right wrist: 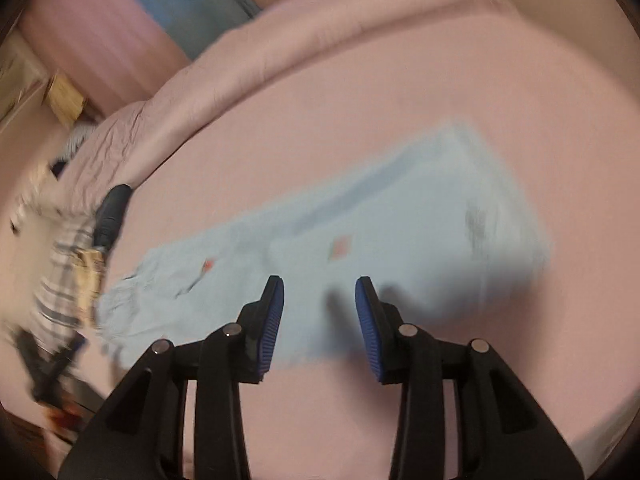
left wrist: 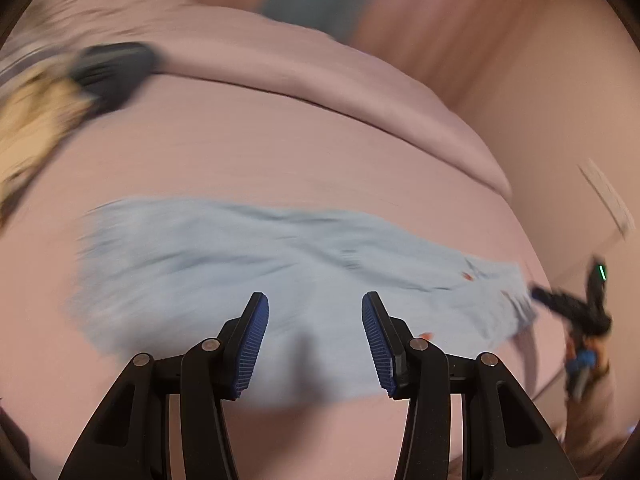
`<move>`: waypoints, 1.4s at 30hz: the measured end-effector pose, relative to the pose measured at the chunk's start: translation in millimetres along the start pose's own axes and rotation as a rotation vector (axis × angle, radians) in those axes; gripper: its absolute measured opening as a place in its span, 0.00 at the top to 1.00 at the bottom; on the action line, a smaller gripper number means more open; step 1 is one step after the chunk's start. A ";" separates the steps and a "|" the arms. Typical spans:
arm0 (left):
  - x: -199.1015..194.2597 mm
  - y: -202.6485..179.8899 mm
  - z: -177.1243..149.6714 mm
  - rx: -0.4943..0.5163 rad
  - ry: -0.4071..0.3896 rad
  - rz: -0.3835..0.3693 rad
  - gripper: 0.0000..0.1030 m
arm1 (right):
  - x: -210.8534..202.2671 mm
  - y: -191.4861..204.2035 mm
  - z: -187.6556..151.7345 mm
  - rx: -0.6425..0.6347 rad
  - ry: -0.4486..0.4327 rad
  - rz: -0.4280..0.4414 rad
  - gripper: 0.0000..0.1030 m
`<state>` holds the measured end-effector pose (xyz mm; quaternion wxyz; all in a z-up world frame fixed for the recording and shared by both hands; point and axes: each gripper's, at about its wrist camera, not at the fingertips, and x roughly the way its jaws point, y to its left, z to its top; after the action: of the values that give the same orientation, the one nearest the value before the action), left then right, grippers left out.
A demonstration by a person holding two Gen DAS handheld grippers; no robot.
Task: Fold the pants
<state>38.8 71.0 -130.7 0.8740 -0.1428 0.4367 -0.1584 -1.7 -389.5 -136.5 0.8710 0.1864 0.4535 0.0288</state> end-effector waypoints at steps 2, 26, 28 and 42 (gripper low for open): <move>45.2 -20.0 8.7 0.043 0.075 -0.052 0.54 | 26.3 5.7 14.6 -0.075 0.030 -0.032 0.69; 44.5 65.6 32.6 0.094 0.030 0.259 0.53 | 219.8 200.7 86.8 -0.251 0.398 0.478 0.65; 39.1 77.1 23.5 0.078 0.029 0.249 0.53 | 249.4 219.6 86.2 -0.220 0.456 0.482 0.65; 28.1 93.9 3.2 0.083 0.005 0.158 0.53 | 260.9 249.7 11.7 -0.223 0.735 0.555 0.70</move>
<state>71.6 145.4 -185.5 0.8877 -0.0710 0.4420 -0.1075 190.5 -103.8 -246.1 0.6270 0.1833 0.6588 0.3730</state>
